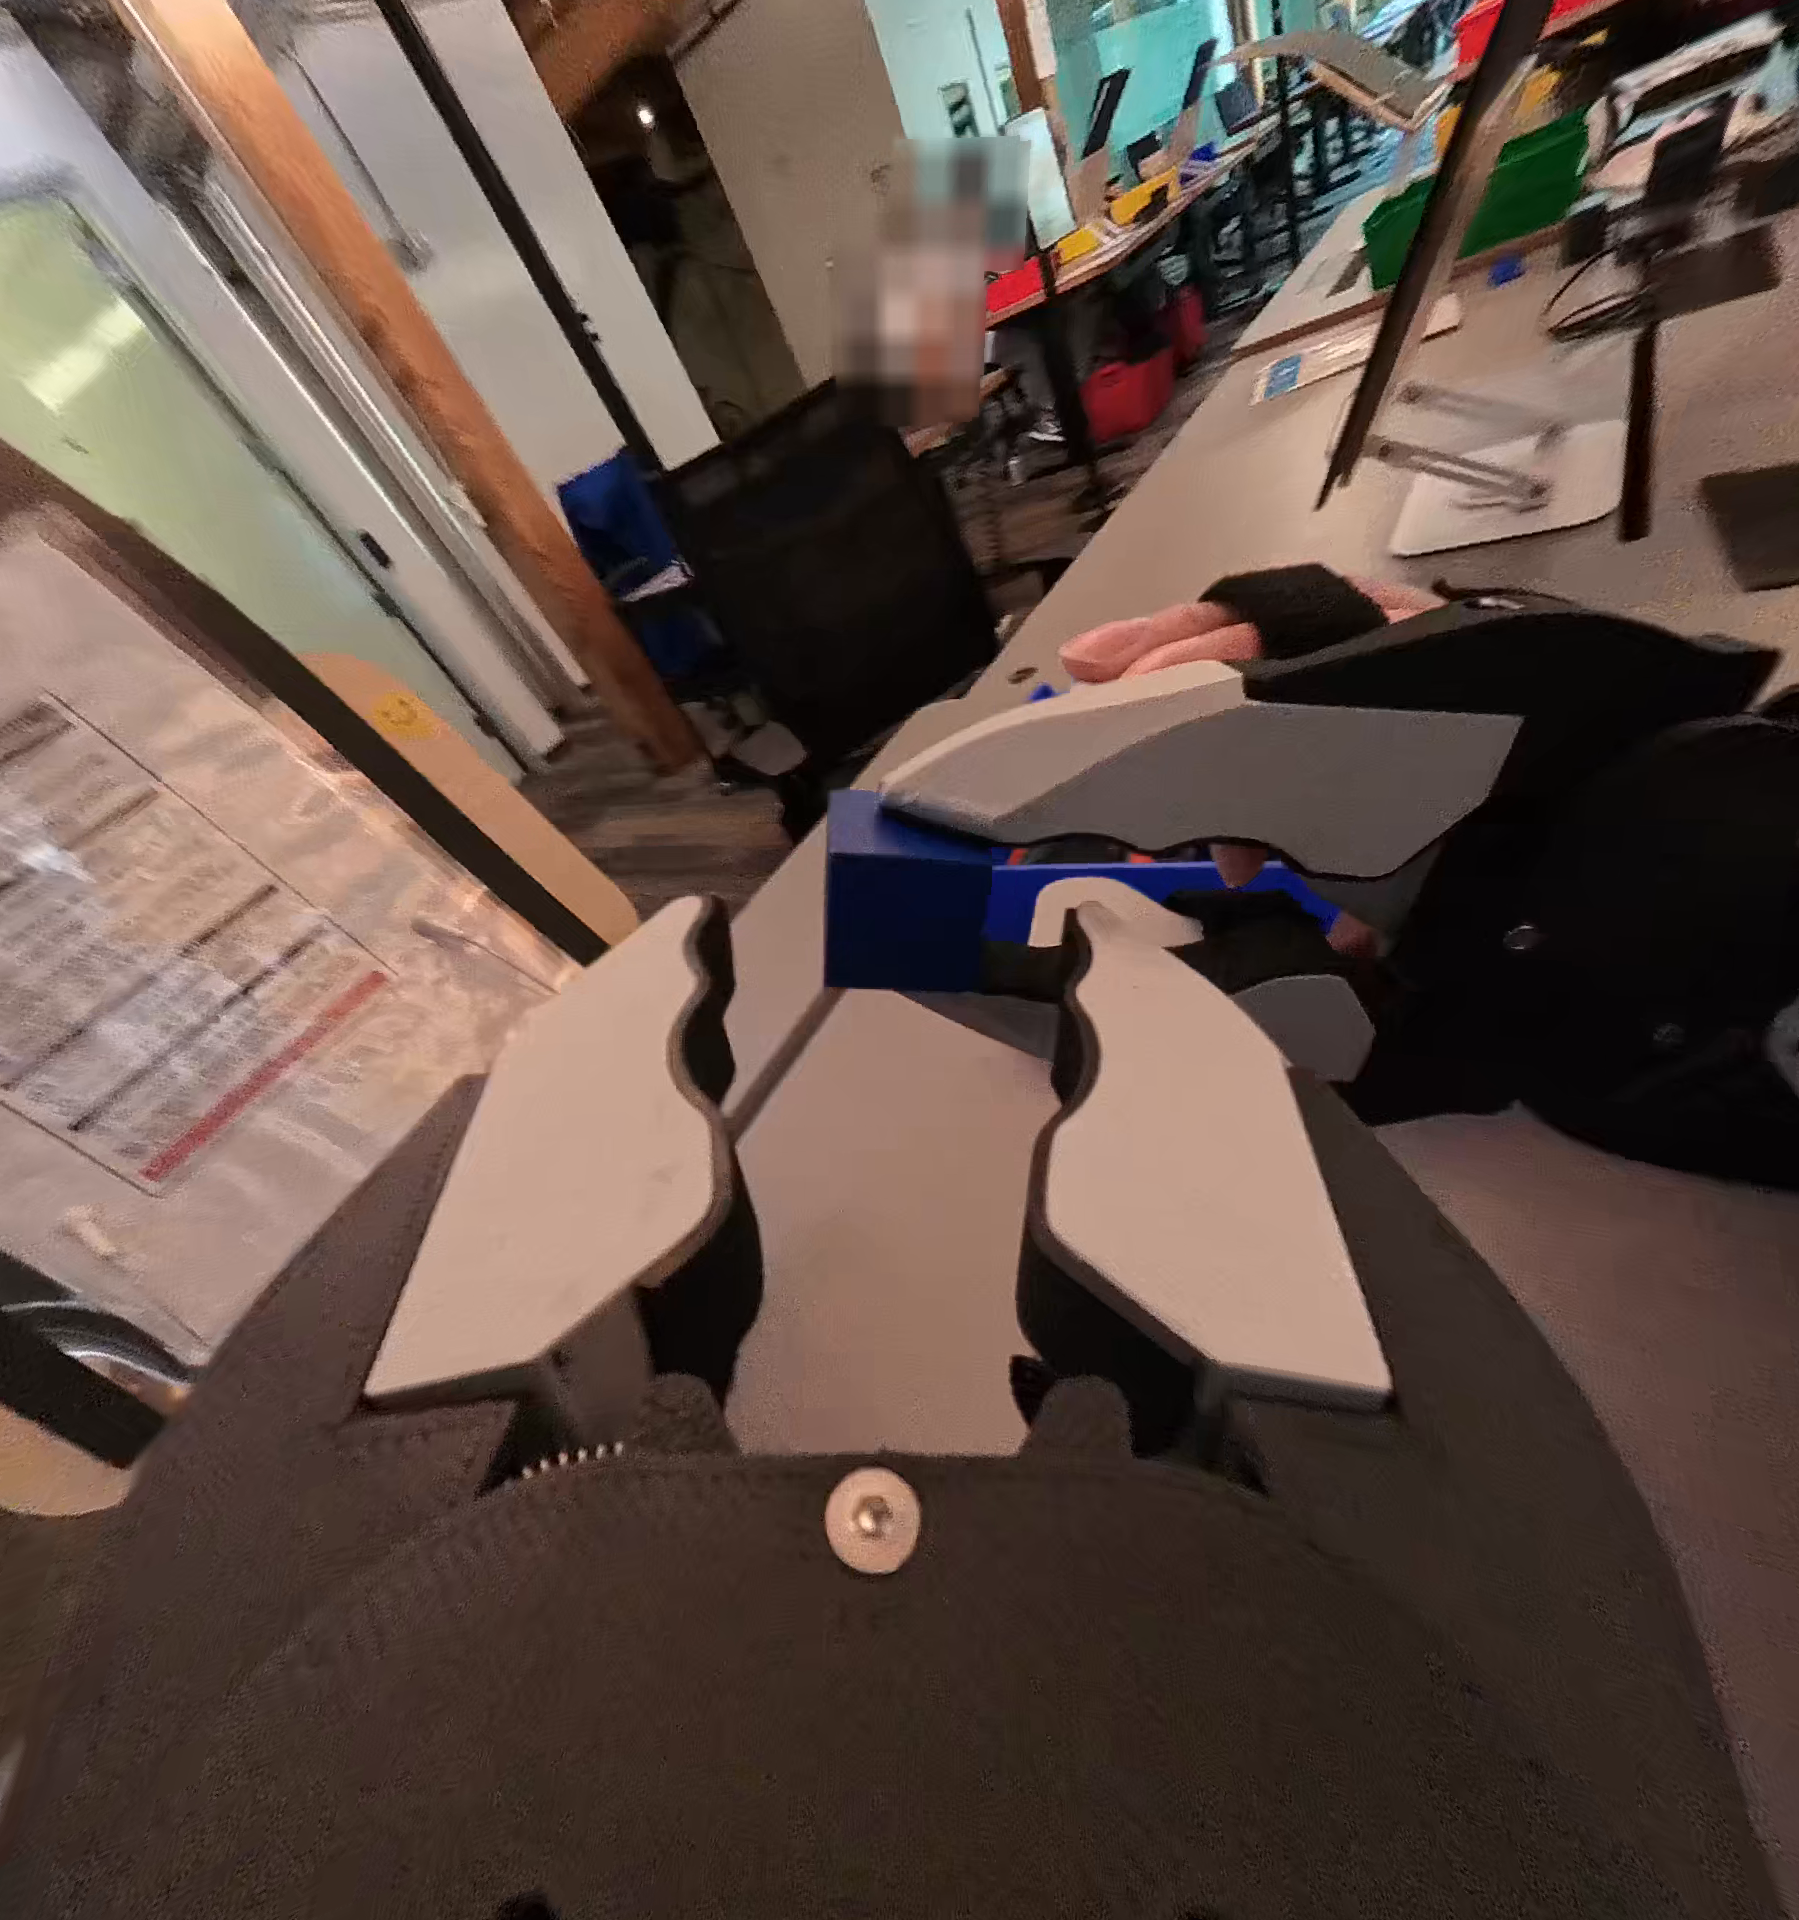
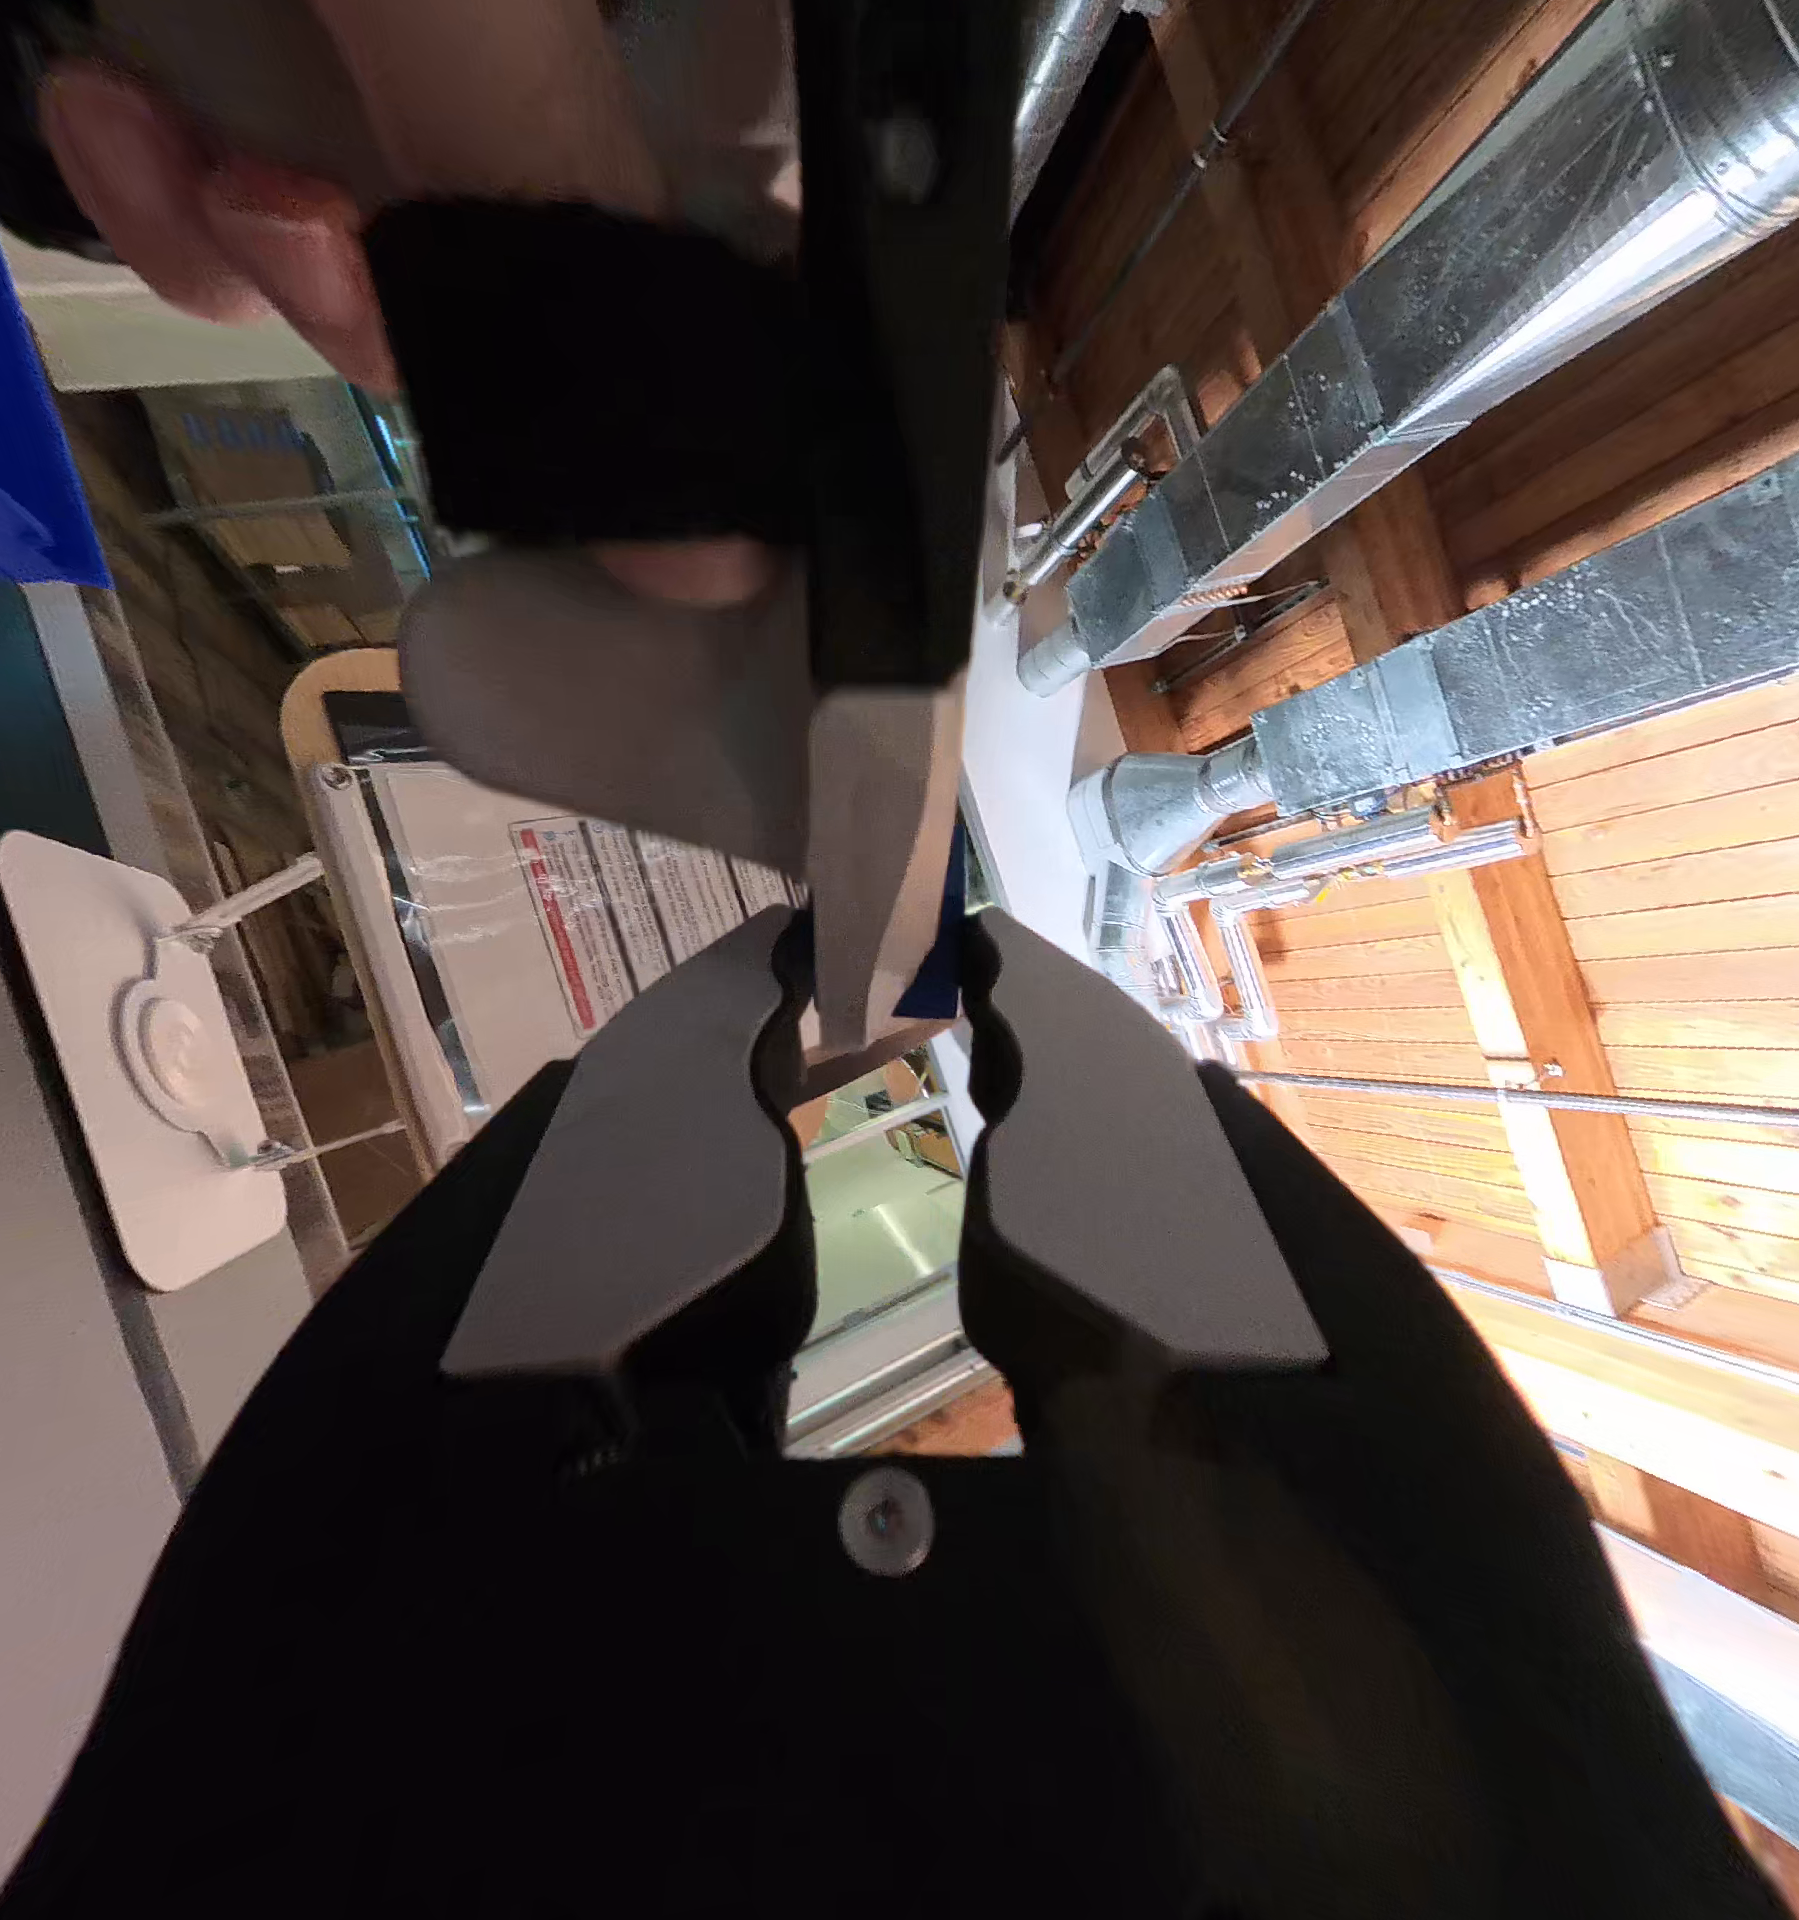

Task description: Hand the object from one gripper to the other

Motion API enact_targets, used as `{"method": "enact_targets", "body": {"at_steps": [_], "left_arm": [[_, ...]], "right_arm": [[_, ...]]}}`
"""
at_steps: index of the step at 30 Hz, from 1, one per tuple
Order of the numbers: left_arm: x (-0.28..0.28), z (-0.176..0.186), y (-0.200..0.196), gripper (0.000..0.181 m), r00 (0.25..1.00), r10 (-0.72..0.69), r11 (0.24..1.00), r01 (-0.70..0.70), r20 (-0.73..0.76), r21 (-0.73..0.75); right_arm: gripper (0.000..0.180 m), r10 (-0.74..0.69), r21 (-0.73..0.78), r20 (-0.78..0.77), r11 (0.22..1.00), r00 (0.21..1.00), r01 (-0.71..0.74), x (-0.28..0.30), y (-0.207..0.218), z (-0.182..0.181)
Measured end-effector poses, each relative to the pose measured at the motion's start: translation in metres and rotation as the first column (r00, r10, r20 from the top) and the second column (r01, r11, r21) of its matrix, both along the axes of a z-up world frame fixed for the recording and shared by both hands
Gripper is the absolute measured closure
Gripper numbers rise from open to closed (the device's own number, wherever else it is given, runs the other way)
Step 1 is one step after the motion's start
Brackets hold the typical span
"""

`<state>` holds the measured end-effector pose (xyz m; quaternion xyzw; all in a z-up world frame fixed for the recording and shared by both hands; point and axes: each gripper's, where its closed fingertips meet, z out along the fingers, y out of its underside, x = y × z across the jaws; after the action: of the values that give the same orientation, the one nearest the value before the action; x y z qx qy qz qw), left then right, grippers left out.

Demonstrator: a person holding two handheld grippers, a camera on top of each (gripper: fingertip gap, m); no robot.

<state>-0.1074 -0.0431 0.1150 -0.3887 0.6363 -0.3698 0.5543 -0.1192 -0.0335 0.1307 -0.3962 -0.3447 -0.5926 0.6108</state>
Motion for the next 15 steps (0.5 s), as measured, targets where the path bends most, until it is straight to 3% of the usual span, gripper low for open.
{"method": "enact_targets", "body": {"at_steps": [3,6,8,9,10,11,12,13,14,15], "left_arm": [[0.001,0.003,-0.002,0.15,0.998,0.032,0.995,-0.037,0.055,0.09],[-0.006,0.018,-0.001,0.153,0.988,0.036,0.988,-0.058,0.153,0.141],[-0.014,0.028,-0.005,0.153,0.982,-0.024,0.991,-0.001,0.189,0.131],[-0.019,0.033,-0.01,0.153,0.974,-0.077,0.99,0.05,0.214,0.129],[-0.025,0.038,-0.015,0.153,0.962,-0.128,0.986,0.096,0.243,0.138],[-0.03,0.04,-0.02,0.153,0.95,-0.174,0.977,0.134,0.259,0.167],[-0.033,0.039,-0.024,0.153,0.943,-0.211,0.964,0.157,0.256,0.214],[-0.036,0.036,-0.027,0.153,0.941,-0.236,0.947,0.167,0.243,0.274],[-0.037,0.032,-0.03,0.153,0.939,-0.253,0.926,0.167,0.231,0.337],[-0.038,0.029,-0.032,0.153,0.938,-0.263,0.906,0.16,0.225,0.391]], "right_arm": [[0.152,0.012,0.015,0.03,1.0,0.999,-0.012,-0.011,-0.003,0.0],[0.144,0.073,0.069,0.041,0.995,0.996,-0.076,-0.017,-0.011,0.01],[0.143,0.203,0.044,-0.153,0.979,0.967,-0.198,-0.005,-0.013,0.014],[0.143,0.28,0.017,-0.313,0.957,0.907,-0.29,0.003,-0.01,0.013],[0.14,0.35,-0.026,-0.488,0.91,0.8,-0.414,0.007,-0.005,0.007],[0.138,0.377,-0.046,-0.679,0.835,0.63,-0.549,0.008,0.0,0.002],[0.135,0.362,-0.015,-0.847,0.715,0.389,-0.699,0.005,0.001,-0.001],[0.133,0.298,0.085,-0.95,0.546,0.098,-0.833,-0.004,-0.005,0.002],[0.13,0.174,0.223,-0.97,0.355,-0.17,-0.908,-0.012,-0.015,0.009],[0.128,0.018,0.355,-0.933,0.203,-0.359,-0.913,-0.015,-0.024,0.015]]}}
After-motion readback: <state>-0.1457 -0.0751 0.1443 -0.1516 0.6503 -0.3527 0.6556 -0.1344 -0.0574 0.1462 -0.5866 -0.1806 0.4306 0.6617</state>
